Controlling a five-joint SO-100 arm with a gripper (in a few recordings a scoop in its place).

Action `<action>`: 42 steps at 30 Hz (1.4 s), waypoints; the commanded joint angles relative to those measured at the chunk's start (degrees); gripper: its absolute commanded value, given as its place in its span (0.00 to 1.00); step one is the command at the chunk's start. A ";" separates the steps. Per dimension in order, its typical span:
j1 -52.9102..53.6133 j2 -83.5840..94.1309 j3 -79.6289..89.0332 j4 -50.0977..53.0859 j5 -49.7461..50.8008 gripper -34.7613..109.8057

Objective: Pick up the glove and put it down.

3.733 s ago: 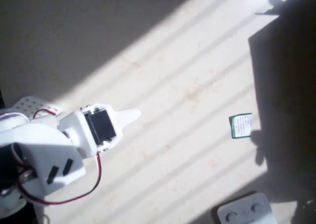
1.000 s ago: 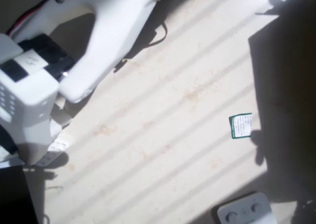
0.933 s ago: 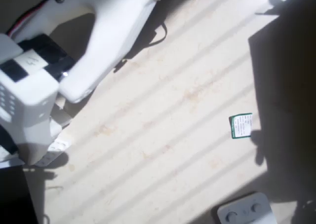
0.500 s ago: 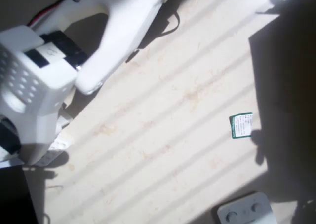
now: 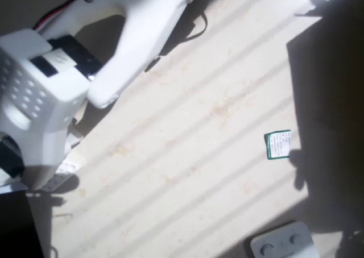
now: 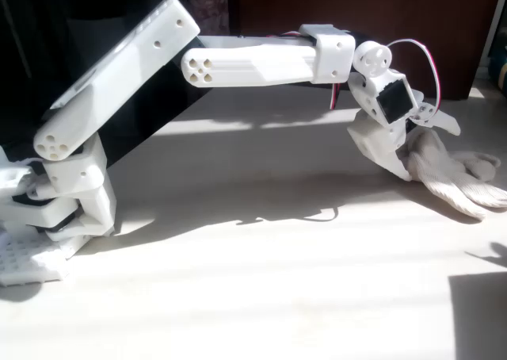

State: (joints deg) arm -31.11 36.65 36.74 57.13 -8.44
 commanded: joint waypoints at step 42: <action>8.53 17.40 -5.45 10.55 -0.26 0.24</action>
State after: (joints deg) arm -25.58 47.29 34.10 66.53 -8.61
